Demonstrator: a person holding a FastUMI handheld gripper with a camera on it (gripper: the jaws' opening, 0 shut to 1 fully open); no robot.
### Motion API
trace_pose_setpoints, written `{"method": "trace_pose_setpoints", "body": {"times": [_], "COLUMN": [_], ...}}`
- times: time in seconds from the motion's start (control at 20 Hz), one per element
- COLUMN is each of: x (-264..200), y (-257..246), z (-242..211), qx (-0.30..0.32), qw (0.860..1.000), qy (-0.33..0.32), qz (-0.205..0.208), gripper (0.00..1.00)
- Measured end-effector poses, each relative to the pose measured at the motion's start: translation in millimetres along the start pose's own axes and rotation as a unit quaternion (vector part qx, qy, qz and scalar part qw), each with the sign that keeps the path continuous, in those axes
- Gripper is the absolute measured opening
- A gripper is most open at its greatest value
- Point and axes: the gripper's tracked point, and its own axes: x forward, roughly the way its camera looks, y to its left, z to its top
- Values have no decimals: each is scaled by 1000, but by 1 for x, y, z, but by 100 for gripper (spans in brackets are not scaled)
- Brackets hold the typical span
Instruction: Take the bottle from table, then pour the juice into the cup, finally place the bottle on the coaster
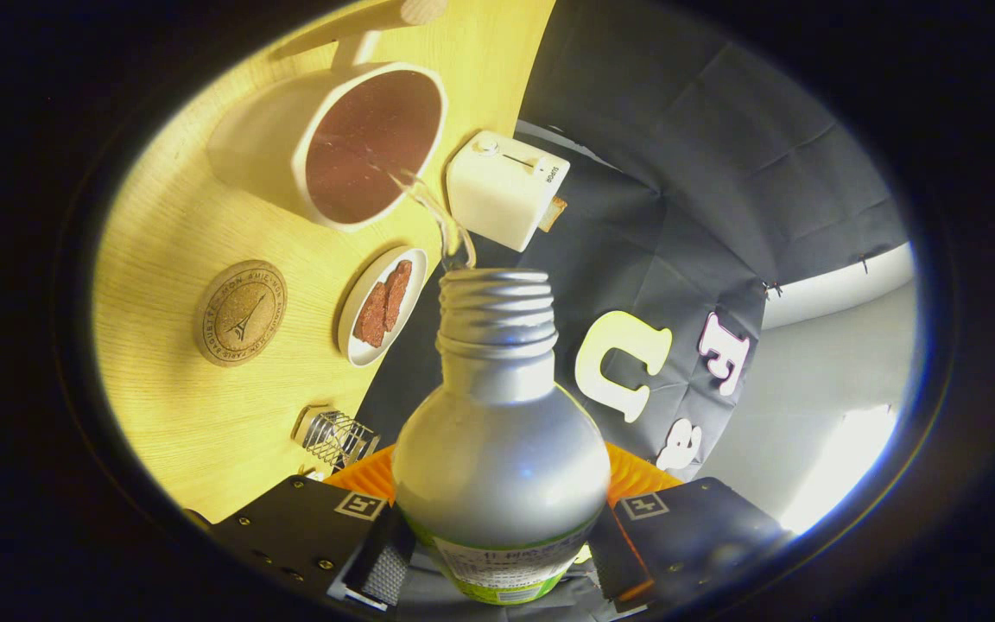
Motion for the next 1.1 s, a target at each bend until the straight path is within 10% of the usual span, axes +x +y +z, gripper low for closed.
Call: {"method": "trace_pose_setpoints", "body": {"times": [1.1], "x": [-5], "y": [17], "z": [21], "qx": [-48], "qw": [998], "qy": [-9], "qz": [27], "gripper": [82]}}
